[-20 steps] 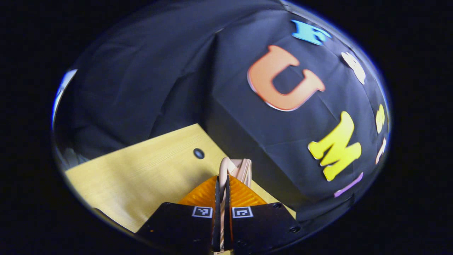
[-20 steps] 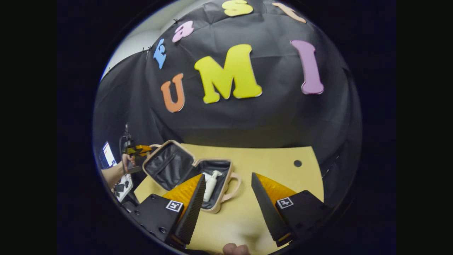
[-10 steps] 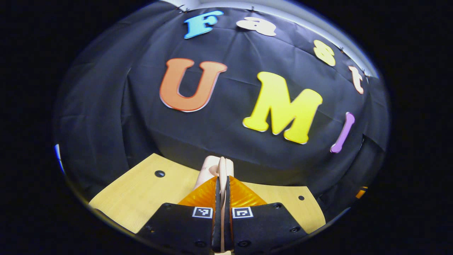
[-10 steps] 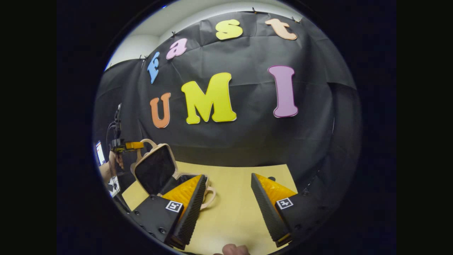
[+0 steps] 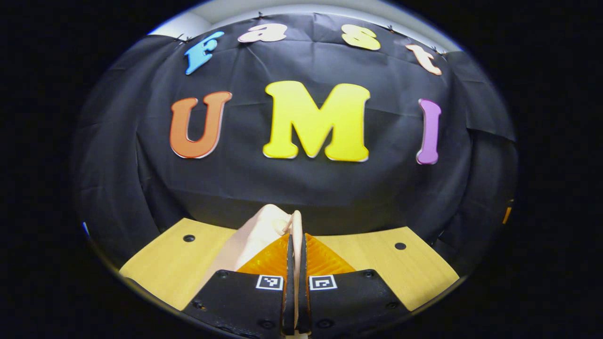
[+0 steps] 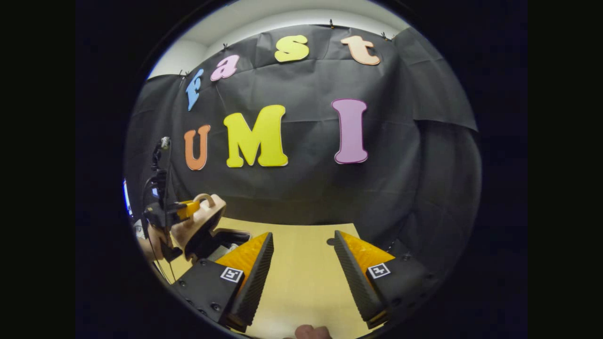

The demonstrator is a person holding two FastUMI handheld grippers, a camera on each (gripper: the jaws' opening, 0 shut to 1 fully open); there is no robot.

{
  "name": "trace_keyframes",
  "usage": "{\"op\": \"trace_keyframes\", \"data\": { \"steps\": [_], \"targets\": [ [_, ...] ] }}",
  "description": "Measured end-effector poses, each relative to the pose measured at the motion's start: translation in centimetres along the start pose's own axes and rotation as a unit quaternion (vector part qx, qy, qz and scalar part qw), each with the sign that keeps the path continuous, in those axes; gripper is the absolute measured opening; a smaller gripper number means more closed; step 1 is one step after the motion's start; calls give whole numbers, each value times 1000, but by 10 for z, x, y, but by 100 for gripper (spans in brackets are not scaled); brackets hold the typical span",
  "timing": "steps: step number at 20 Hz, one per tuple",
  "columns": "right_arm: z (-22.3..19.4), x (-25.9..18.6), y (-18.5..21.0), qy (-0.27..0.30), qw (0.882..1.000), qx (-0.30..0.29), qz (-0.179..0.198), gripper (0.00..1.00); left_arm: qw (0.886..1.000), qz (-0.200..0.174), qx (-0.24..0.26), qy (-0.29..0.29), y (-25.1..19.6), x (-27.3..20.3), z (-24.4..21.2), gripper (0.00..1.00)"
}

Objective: First open the suitcase, pack the skin care products into it, and then close the suitcase.

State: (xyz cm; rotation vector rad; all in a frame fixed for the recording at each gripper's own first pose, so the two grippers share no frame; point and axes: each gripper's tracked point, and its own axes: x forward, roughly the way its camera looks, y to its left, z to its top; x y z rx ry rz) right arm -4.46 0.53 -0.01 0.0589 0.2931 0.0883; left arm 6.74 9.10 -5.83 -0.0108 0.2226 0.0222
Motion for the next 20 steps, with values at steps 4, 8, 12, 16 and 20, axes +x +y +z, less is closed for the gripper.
{"op": "trace_keyframes", "data": {
  "steps": [4,8,12,16,20],
  "targets": [
    [-10,-7,-32,14,999,-8,-30,78,998,-23,48,39,-54,26,-54,6],
    [-21,-13,-58,29,998,-2,-56,77,993,-30,68,87,-84,36,-107,6],
    [-30,-12,-75,40,997,3,-69,77,990,-28,83,113,-96,47,-136,6],
    [-34,-6,-79,47,997,3,-67,78,988,-12,110,110,-100,51,-144,6],
    [-43,0,-77,60,997,-5,-53,77,988,-10,104,116,-110,55,-157,9]
  ]
}}
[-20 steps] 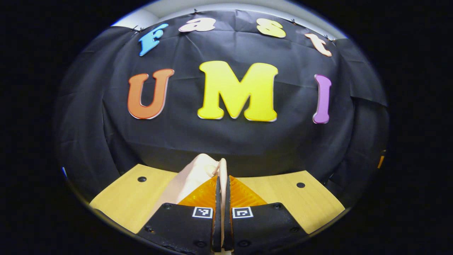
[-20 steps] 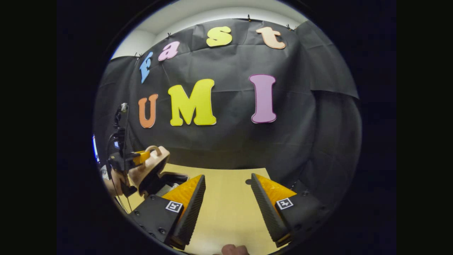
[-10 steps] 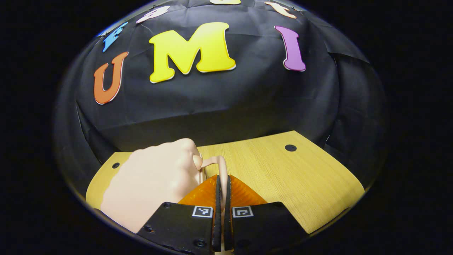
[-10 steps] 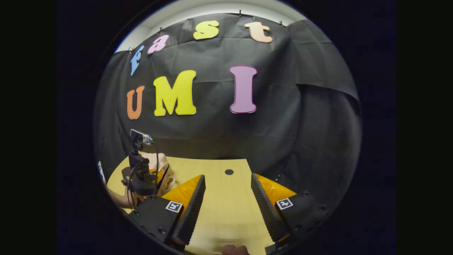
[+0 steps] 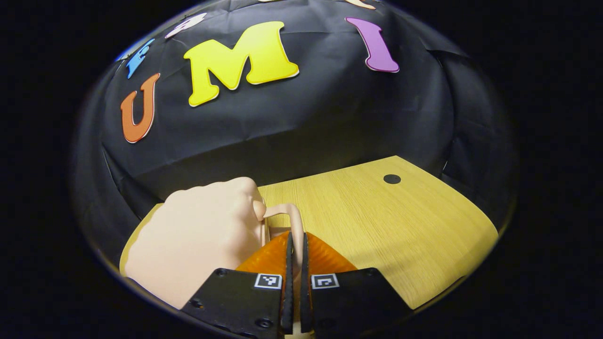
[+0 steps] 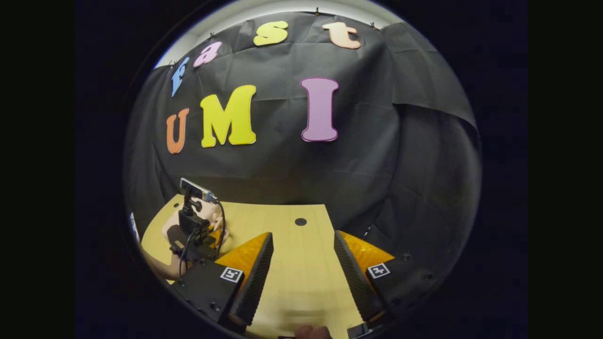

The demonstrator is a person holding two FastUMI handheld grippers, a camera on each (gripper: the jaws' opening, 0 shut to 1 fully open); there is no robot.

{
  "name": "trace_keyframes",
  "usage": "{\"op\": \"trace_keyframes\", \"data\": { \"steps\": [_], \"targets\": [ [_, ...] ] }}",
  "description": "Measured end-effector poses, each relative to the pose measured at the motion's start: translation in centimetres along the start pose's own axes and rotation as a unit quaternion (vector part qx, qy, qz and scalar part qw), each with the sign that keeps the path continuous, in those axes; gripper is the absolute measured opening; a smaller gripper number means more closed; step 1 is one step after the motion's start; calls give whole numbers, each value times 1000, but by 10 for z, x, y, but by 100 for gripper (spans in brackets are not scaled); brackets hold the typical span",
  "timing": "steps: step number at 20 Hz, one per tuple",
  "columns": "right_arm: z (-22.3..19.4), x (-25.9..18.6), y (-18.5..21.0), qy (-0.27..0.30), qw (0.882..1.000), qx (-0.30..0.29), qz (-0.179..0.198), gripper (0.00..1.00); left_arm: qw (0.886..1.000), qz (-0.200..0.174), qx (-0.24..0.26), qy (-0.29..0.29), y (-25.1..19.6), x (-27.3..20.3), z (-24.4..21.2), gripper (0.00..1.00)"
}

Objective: First open the suitcase, pack the skin care products into it, and then close the suitcase.

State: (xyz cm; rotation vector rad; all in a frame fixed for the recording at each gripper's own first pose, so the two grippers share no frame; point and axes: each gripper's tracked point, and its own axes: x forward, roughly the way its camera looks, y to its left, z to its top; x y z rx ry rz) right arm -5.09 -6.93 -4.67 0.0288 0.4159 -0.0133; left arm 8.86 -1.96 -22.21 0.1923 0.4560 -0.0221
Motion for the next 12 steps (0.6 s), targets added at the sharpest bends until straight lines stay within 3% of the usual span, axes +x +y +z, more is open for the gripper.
{"op": "trace_keyframes", "data": {
  "steps": [2,3,4,6,8,10,12],
  "targets": [
    [-2,2,2,3,1000,-3,6,77,1000,-14,-13,14,-9,4,-6,18],
    [-1,3,3,2,1000,-6,9,72,999,-19,-22,23,-13,2,-13,26],
    [-2,4,5,1,1000,-9,11,77,999,-27,-34,32,-16,0,-17,29],
    [2,7,12,-5,1000,-12,17,77,998,-47,-44,24,-24,-12,-6,43],
    [10,10,24,-17,999,-13,26,77,995,-66,-65,22,-29,-32,0,82],
    [20,12,40,-35,999,-19,34,77,994,-70,-82,5,-24,-62,17,90],
    [31,16,58,-51,997,-28,44,77,993,-63,-90,-36,-6,-94,46,92]
  ]
}}
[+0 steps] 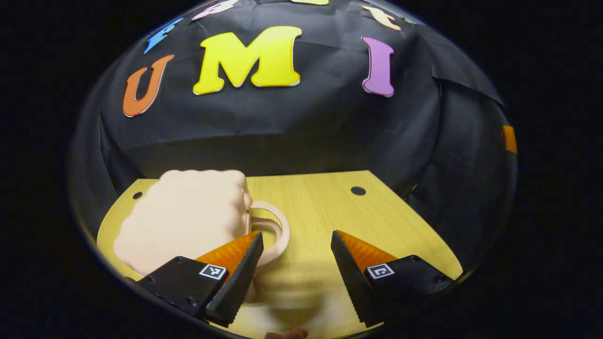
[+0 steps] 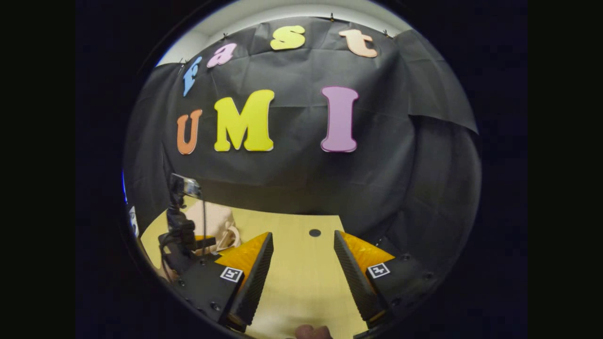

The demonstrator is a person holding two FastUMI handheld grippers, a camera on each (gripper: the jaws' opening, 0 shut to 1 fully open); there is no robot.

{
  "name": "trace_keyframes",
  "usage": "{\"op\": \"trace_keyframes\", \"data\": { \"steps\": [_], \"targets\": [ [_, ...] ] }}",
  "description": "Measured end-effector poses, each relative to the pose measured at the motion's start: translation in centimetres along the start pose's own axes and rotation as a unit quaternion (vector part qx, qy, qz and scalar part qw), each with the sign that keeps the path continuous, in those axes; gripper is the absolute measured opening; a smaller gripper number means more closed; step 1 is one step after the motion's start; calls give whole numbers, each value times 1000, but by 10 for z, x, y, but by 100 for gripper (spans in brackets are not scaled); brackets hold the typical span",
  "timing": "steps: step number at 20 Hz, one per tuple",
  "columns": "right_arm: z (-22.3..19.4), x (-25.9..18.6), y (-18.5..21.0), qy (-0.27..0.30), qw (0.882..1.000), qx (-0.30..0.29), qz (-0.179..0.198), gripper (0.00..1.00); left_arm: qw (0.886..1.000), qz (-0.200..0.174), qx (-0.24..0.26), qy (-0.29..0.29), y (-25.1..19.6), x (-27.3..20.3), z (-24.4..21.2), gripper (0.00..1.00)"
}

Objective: First open the suitcase, pack the skin care products into it, and then close the suitcase.

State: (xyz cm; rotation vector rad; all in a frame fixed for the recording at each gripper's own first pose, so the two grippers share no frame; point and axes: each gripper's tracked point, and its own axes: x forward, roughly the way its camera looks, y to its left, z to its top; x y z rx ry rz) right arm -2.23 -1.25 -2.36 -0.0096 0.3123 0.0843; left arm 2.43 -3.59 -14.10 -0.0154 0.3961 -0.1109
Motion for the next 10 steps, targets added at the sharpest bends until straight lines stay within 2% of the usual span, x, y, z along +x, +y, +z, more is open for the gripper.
{"op": "trace_keyframes", "data": {
  "steps": [2,5,8,10],
  "targets": [
    [11,5,18,-16,1000,-6,10,77,999,10,-16,-45,16,-31,40,93],
    [38,9,37,-55,998,-3,11,77,993,43,-35,-108,50,-70,97,93],
    [73,7,49,-111,994,-8,1,75,979,71,-36,-186,77,-104,155,93],
    [90,2,56,-140,990,-5,-4,76,970,86,-14,-227,85,-120,184,95]
  ]
}}
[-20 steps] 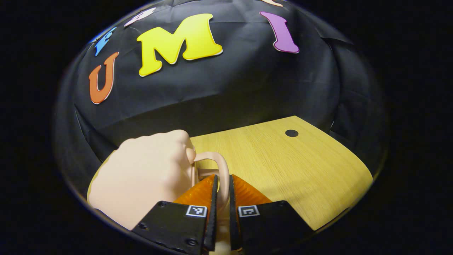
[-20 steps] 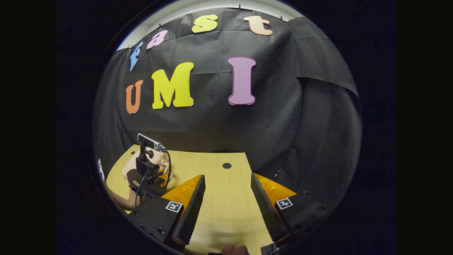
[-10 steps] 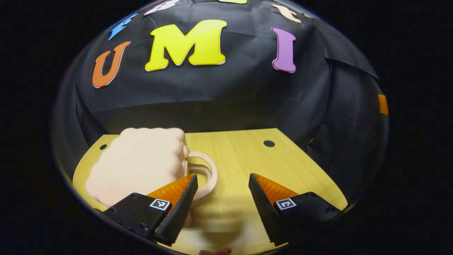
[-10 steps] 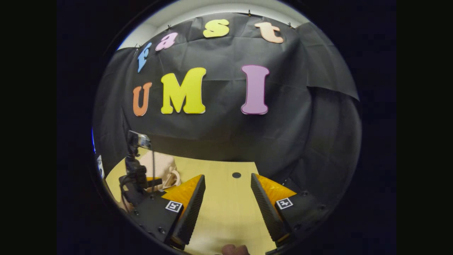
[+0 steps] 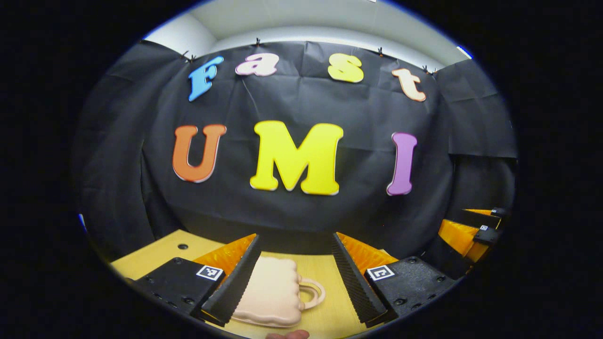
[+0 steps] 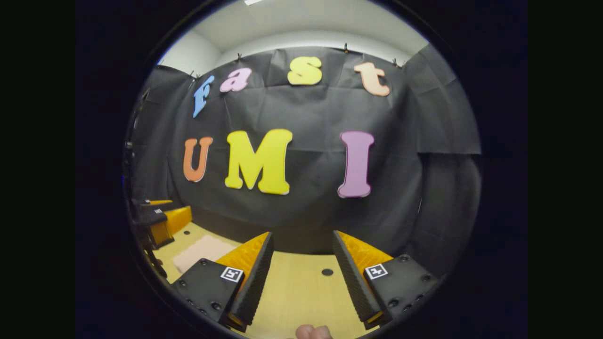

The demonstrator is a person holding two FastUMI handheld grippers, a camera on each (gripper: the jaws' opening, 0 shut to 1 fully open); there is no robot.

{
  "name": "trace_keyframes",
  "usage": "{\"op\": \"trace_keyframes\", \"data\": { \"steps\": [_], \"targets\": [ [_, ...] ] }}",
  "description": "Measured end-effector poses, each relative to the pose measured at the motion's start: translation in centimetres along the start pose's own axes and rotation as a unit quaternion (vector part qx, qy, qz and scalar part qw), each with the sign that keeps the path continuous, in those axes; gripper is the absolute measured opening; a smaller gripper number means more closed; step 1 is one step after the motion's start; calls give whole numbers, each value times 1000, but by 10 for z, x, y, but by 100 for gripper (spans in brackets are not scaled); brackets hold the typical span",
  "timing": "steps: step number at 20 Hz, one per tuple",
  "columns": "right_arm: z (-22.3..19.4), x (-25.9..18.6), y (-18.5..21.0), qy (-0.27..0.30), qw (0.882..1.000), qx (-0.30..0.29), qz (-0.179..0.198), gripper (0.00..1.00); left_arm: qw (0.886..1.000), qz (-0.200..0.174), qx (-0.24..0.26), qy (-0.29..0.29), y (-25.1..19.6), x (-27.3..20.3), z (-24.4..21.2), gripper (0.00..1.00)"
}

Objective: First open the suitcase, pack the skin care products into it, and then close the suitcase.

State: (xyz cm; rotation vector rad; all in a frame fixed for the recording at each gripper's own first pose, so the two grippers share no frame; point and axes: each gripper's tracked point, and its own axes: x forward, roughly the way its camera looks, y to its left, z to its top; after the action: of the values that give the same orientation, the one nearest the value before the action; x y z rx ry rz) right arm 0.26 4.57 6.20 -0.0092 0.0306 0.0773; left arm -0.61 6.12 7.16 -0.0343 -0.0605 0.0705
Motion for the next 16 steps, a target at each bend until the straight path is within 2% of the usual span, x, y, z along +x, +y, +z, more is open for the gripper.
{"op": "trace_keyframes", "data": {
  "steps": [2,3,5,6,7,8,9,16],
  "targets": [
    [6,-2,8,-9,1000,5,5,72,1000,1,11,-18,2,-2,15,95],
    [5,-1,10,-7,1000,5,4,76,1000,-1,7,-17,-1,-3,15,95],
    [2,-1,13,0,1000,9,5,76,1000,0,-3,-10,1,0,11,95],
    [1,-1,12,1,1000,12,3,72,1000,2,-6,-5,2,0,9,95],
    [1,-1,11,1,1000,13,0,76,1000,4,-9,-2,3,-1,6,95],
    [2,-1,9,1,1000,15,-3,76,1000,5,-12,-2,3,-1,6,100],
    [1,0,9,2,1000,15,-4,76,1000,5,-12,-2,3,-2,6,96],
    [-7,0,12,17,1000,17,-4,76,1000,6,-9,3,6,-2,2,96]
  ]
}}
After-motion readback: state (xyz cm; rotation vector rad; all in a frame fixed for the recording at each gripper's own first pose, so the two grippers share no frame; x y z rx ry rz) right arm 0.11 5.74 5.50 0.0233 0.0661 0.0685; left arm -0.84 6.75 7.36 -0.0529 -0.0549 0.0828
